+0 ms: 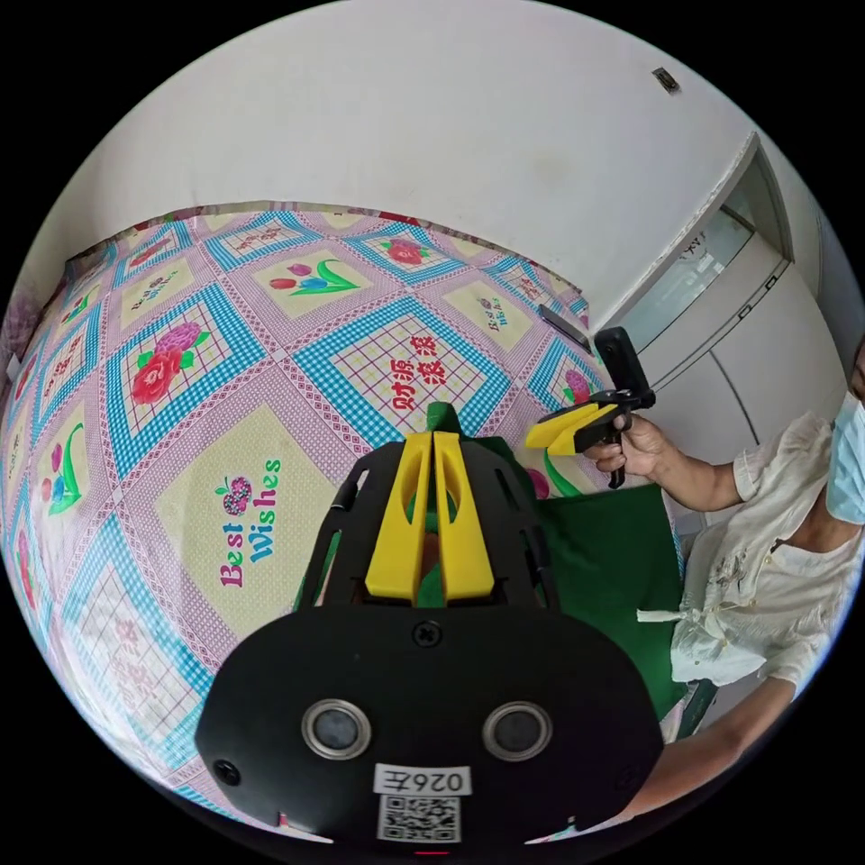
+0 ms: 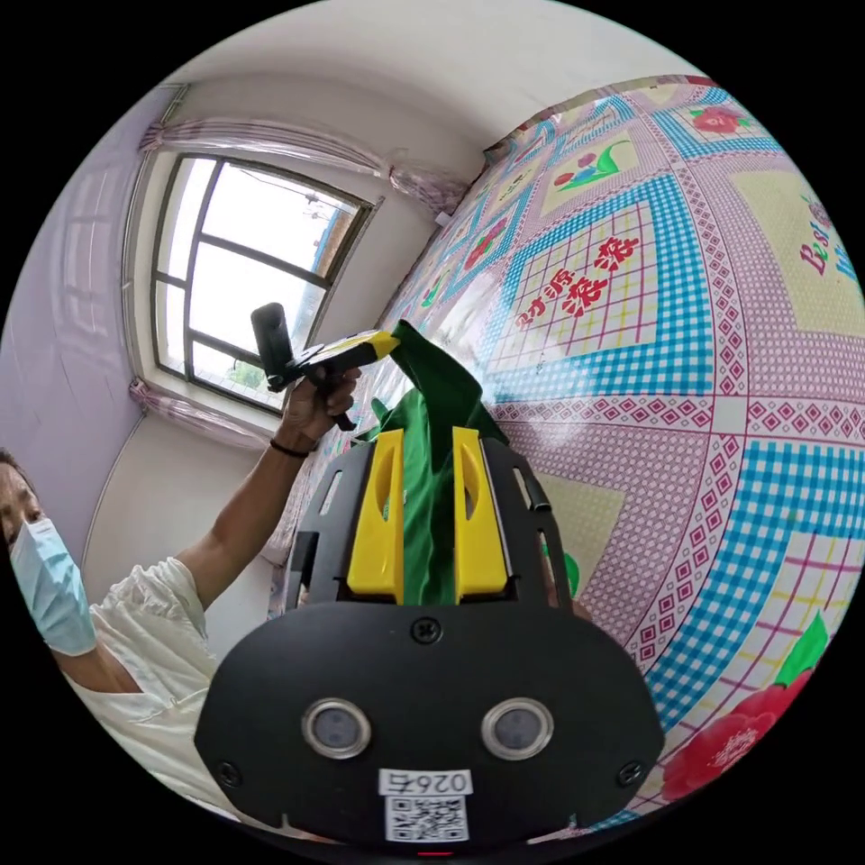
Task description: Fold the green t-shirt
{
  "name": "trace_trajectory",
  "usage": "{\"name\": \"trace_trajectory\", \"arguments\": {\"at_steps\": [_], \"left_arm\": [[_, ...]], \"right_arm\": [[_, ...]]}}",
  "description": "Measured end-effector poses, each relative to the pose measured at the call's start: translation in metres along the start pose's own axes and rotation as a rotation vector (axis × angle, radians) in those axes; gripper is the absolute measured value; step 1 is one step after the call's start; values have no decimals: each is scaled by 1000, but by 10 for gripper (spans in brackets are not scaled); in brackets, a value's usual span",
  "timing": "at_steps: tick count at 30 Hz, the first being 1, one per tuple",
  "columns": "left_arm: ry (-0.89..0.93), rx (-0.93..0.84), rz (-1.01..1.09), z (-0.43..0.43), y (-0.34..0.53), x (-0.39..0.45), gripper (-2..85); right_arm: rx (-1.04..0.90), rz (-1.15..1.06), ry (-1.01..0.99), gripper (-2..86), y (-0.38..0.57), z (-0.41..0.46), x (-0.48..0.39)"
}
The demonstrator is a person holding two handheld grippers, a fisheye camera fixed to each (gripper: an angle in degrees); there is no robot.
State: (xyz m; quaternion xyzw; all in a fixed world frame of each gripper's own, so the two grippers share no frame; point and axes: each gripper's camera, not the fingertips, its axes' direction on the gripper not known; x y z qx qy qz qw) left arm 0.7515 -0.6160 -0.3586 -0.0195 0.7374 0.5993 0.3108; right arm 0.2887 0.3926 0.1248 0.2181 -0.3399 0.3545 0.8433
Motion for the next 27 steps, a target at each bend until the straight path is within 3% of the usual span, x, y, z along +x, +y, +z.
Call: {"name": "trace_trajectory", "arguments": {"at_steps": [9, 12, 15, 18, 21, 23, 27], "left_arm": [[66, 106, 43, -39, 41, -7, -10], [76, 119, 57, -51, 51, -9, -10], [38, 102, 73, -64, 66, -9, -10], [27, 105, 47, -78, 92, -15, -10], [71, 149, -26, -90, 128, -26, -10], [129, 189, -120, -94, 161, -38, -10], [172, 204, -274, -94, 212, -57, -10]], "right_arm": [[-3, 30, 165, 88, -1, 25, 0], [-103, -5, 188, 40, -14, 63, 0], [-82, -50, 177, -5, -7, 67, -11], [-3, -201, 199, -9, 17, 59, -49], [-4, -497, 321, -10, 56, 78, -115], [-90, -786, 499, -10, 97, 124, -161], [-301, -1046, 650, -4, 151, 198, -179]]}}
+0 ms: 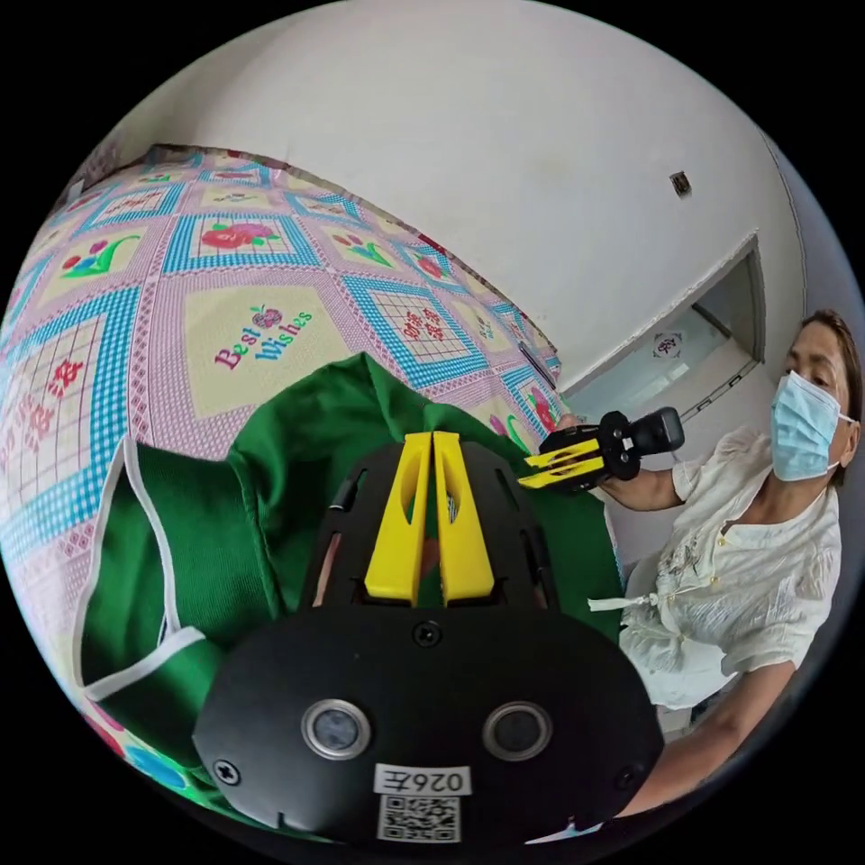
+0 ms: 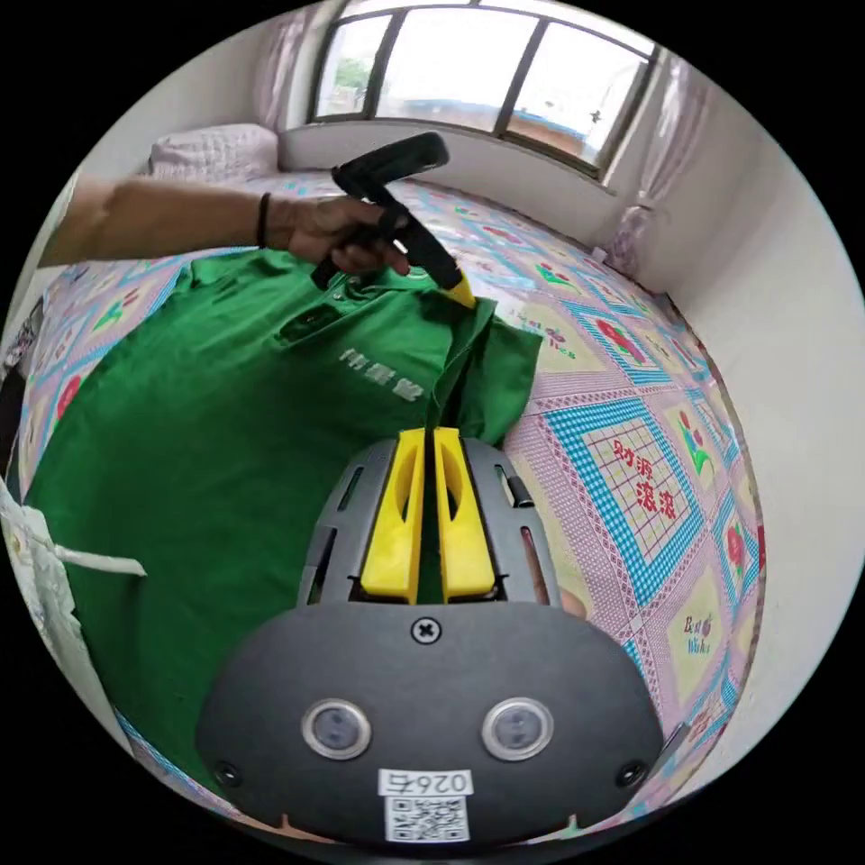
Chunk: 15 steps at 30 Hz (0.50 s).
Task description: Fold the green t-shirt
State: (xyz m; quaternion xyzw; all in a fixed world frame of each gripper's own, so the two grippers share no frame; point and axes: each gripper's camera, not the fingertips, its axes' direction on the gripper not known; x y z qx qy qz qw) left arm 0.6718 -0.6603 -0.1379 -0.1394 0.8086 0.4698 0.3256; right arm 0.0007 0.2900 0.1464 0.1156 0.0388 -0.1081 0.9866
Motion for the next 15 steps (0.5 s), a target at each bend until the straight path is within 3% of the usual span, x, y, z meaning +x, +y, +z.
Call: {"name": "trace_trajectory", "arguments": {"at_steps": [7, 11, 15], "left_arm": [[143, 90, -95, -34, 52, -28, -10], [281, 111, -68, -43, 59, -35, -10], [300, 62, -60, -39, 56, -38, -10]], "right_arm": [[-107, -53, -132, 63, 2, 21, -1], [5, 158, -275, 30, 11, 8, 56], [74, 413, -483, 3, 18, 30, 126]]}}
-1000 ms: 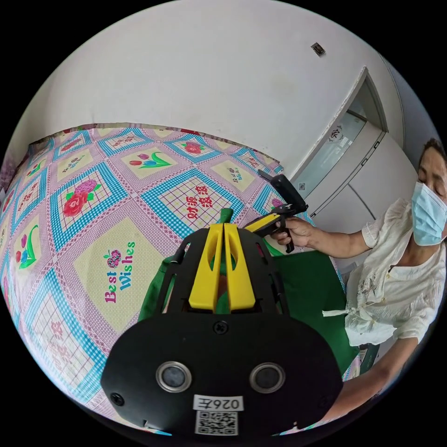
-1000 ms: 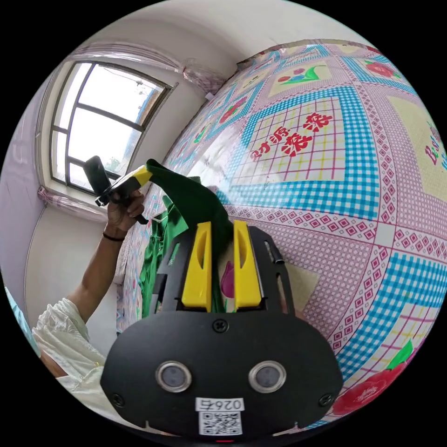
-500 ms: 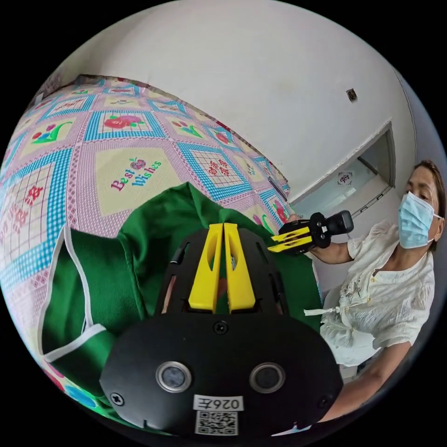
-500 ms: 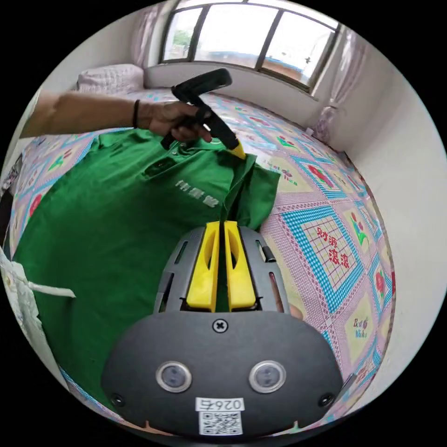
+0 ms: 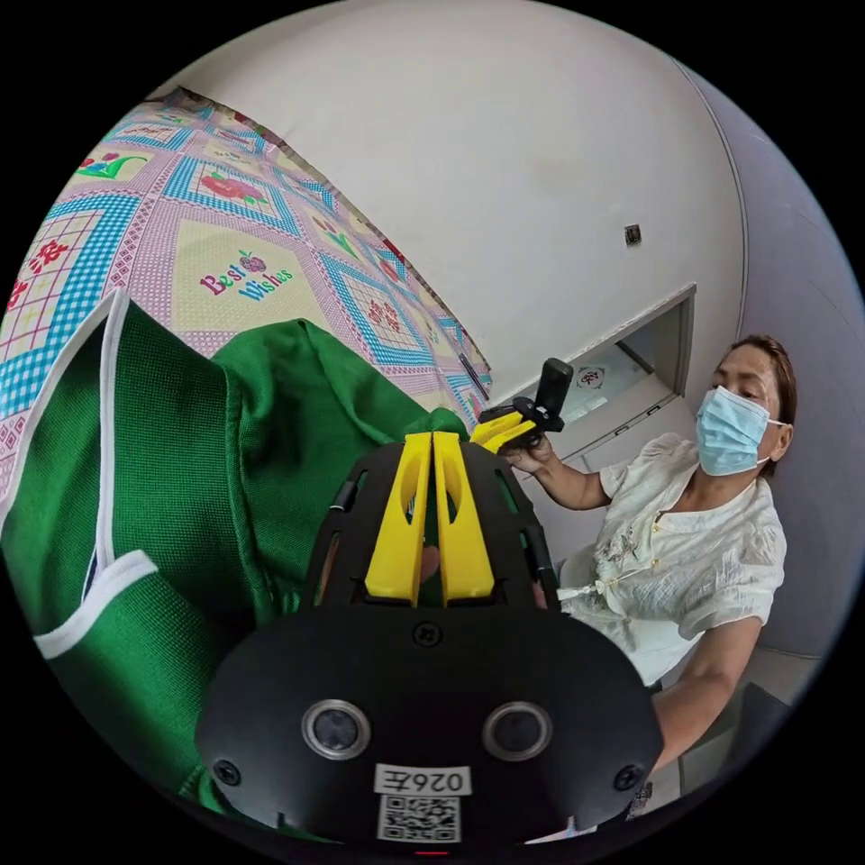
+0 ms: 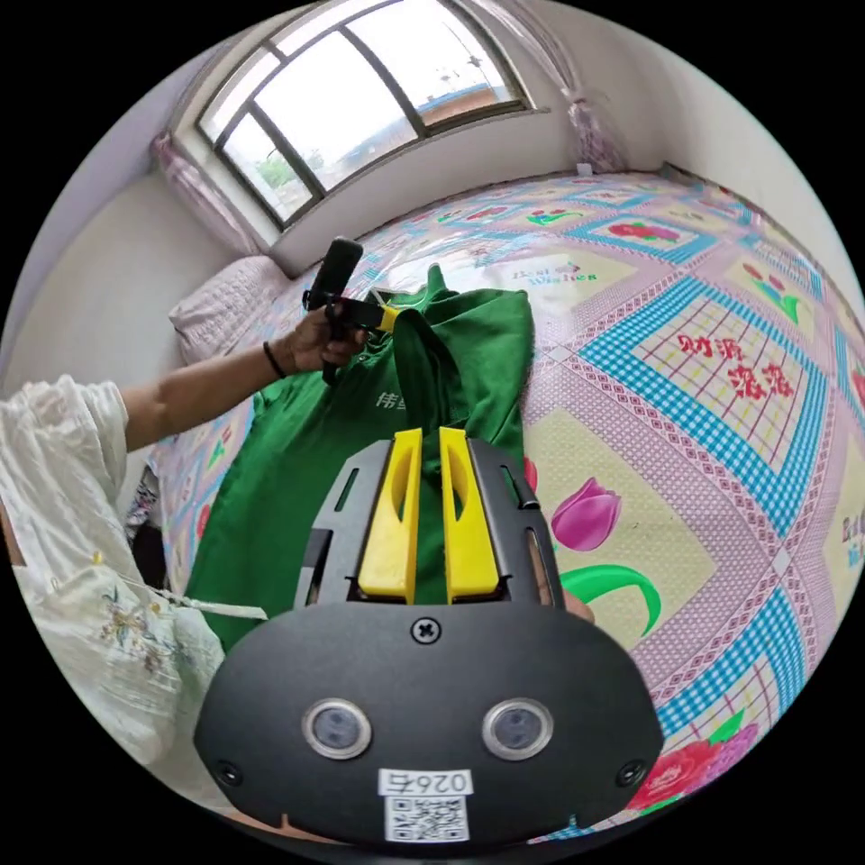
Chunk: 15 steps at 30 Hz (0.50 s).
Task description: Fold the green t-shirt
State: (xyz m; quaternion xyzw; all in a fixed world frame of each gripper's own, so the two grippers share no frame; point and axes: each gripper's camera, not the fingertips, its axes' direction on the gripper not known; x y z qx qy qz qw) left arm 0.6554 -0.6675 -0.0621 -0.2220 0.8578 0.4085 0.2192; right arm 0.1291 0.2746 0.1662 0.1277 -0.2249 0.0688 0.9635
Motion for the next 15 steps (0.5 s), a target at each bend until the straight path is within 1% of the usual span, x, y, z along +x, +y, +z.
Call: {"name": "trace_trajectory", "arguments": {"at_steps": [2, 4, 7, 9, 12, 15], "left_arm": [[34, -44, 3, 1, -2, -2, -10], [62, -76, 3, -2, -2, -4, -10], [115, -105, -41, -15, 4, -10, -10], [141, -98, -66, -26, 11, -12, -10], [126, -69, -121, -44, 26, -14, -10], [85, 46, -182, -68, 44, -9, -10]], "right_arm": [[-55, 121, -101, -6, -10, 16, 47], [-107, 156, -139, -8, -13, 29, 68], [-94, 162, -163, -9, -17, 26, 83], [-100, 162, -168, -9, -21, 26, 92], [-99, 174, -207, -9, -26, 24, 111], [-98, 177, -214, -9, -29, 23, 123]]}}
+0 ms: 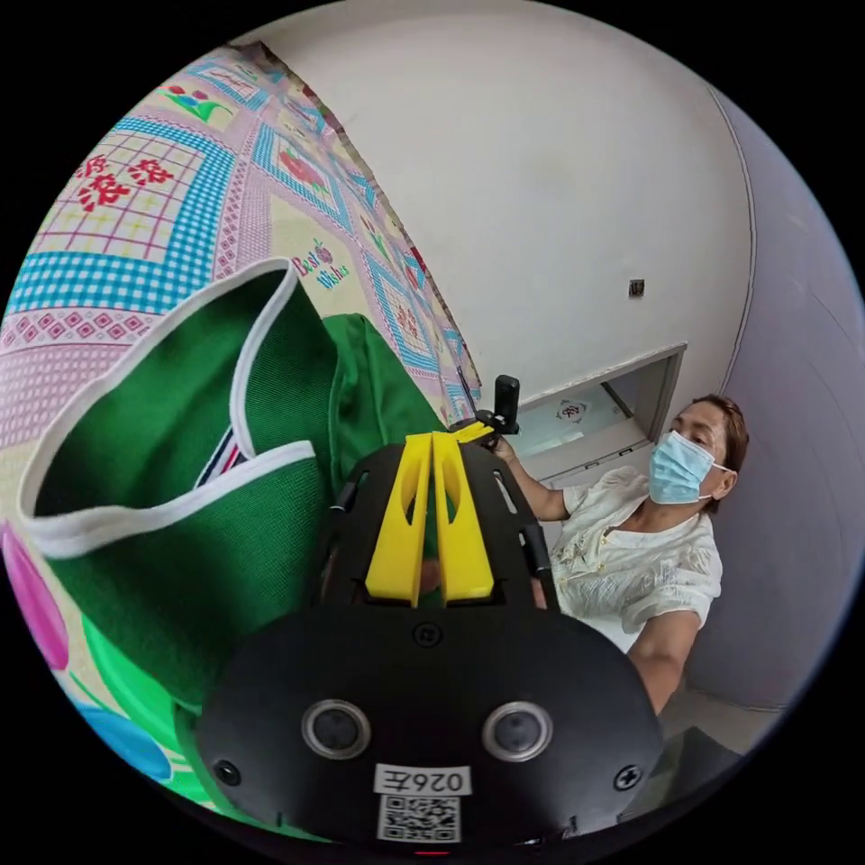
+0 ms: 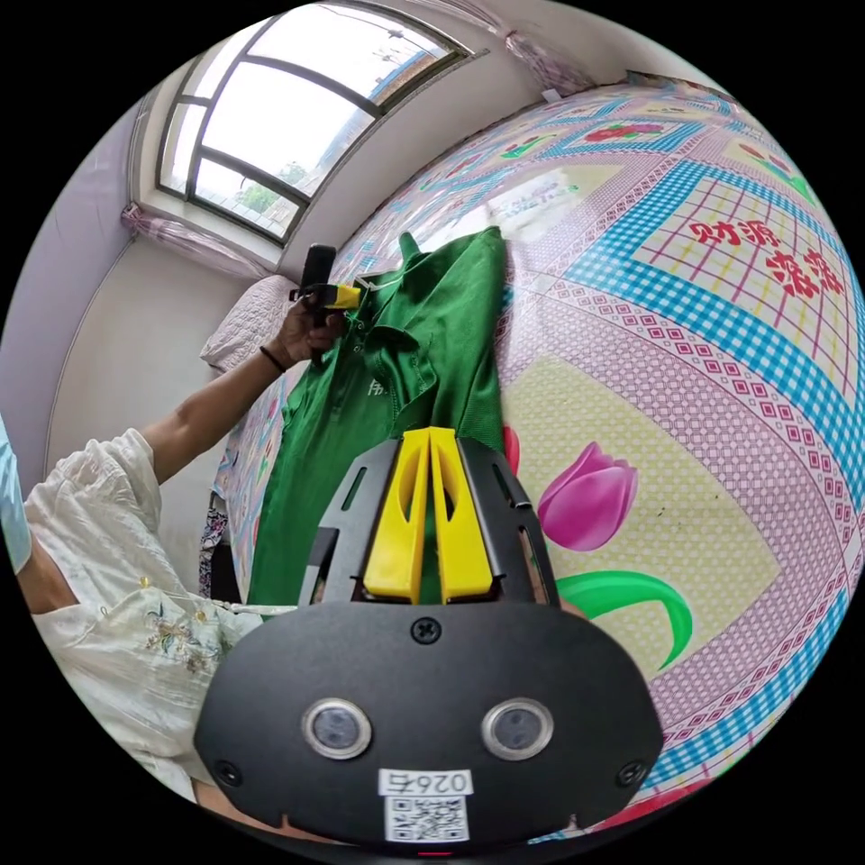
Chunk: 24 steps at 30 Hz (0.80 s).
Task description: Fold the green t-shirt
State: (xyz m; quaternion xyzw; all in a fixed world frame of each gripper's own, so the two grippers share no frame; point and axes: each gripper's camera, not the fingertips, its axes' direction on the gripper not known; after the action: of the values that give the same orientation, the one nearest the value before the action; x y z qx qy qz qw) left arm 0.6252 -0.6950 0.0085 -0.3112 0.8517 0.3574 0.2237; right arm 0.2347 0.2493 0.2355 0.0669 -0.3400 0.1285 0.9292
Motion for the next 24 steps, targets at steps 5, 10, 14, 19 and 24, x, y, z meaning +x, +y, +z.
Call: {"name": "trace_trajectory", "arguments": {"at_steps": [5, 10, 14, 19, 24], "left_arm": [[-118, 113, 54, 8, -5, 47, -10], [-185, -188, 53, 98, -42, 58, -10], [-310, -417, -22, 163, -48, 43, -10], [-282, -345, -54, 167, -38, 46, -10], [-220, -222, 28, 152, 0, 82, -10]], "right_arm": [[7, -44, 115, -9, -5, -13, -12], [73, -58, 183, -9, -19, -26, -15], [-8, -74, 165, -9, -40, 2, 1], [-257, -355, 74, -9, -15, 34, -36], [-133, -282, 124, -9, 9, -9, -12]]}}
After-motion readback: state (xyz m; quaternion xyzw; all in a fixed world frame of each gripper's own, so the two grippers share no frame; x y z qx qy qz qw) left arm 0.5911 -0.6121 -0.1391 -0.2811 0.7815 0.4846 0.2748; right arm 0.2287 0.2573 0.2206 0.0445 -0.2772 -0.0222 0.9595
